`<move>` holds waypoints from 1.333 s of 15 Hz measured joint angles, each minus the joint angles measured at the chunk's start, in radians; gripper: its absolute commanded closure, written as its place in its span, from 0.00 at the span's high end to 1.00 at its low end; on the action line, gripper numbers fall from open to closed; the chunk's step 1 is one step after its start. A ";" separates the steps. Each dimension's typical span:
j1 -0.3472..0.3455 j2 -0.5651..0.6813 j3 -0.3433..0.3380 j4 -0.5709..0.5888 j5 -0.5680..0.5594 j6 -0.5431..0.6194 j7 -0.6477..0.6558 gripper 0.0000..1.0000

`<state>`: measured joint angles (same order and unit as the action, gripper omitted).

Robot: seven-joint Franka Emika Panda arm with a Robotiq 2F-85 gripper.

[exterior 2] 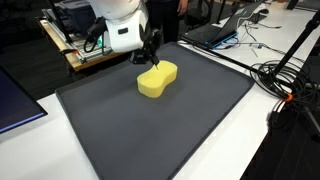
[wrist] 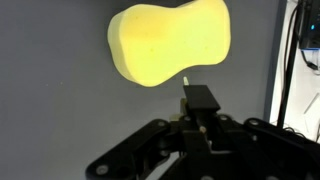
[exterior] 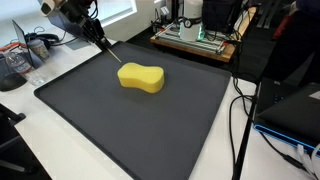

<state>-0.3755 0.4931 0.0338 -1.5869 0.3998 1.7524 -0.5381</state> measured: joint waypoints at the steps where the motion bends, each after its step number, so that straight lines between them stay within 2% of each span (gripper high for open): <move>1: 0.000 -0.027 -0.002 -0.049 0.029 0.015 -0.005 0.03; 7: 0.000 -0.189 -0.046 -0.361 0.243 0.165 -0.072 0.03; 12: 0.003 -0.333 -0.115 -0.621 0.433 0.331 -0.152 0.03; 14: 0.008 -0.384 -0.143 -0.696 0.491 0.368 -0.179 0.03; 15: 0.013 -0.409 -0.156 -0.730 0.509 0.385 -0.184 0.12; 20: 0.036 -0.502 -0.178 -0.827 0.535 0.430 -0.187 0.12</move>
<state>-0.3392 -0.0091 -0.1438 -2.4142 0.9345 2.1827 -0.7249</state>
